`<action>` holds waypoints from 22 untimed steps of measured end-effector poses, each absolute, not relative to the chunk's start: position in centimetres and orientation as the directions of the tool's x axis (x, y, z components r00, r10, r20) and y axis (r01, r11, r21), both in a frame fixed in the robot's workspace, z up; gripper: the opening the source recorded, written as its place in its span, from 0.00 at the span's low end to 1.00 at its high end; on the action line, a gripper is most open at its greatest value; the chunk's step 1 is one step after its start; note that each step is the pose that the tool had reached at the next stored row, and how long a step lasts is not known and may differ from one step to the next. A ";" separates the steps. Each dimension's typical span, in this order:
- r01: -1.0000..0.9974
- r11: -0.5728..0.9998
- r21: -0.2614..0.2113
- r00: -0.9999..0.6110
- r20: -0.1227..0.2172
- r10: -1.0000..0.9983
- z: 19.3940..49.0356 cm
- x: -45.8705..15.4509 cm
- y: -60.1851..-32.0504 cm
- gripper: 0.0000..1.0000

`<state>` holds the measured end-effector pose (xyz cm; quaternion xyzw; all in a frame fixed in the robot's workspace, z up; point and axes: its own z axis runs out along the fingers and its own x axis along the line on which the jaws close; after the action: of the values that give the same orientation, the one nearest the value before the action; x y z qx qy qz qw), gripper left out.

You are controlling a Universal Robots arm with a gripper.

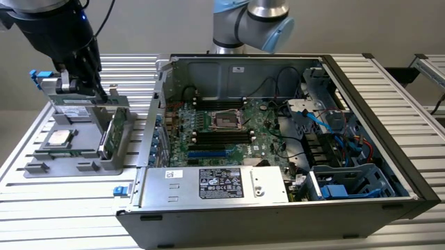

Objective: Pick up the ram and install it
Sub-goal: 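Pick up the ram and move it above insertion slot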

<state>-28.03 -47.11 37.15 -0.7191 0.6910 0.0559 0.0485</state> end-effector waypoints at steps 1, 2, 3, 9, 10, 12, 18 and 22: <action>-0.999 -0.040 0.008 0.039 -0.150 -0.988 37.4 -27.7 -47.1 0.13; -0.999 -0.040 0.009 0.039 -0.151 -0.988 37.6 -27.4 -47.1 0.13; -0.999 -0.041 0.010 0.038 -0.153 -0.987 37.8 -27.1 -47.1 0.13; -0.999 -0.041 0.018 0.037 -0.164 -0.986 39.0 -25.1 -47.1 0.13; -0.999 -0.041 0.019 0.037 -0.166 -0.985 39.2 -24.8 -47.1 0.13; -0.999 -0.041 0.021 0.037 -0.170 -0.985 39.4 -24.0 -47.1 0.13; -0.999 -0.041 0.024 0.036 -0.181 -0.983 39.7 -21.6 -47.1 0.13; -0.999 -0.042 0.025 0.036 -0.188 -0.981 39.8 -19.8 -47.1 0.13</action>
<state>-19.83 -47.11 39.80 -0.7177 0.6898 0.0769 0.0563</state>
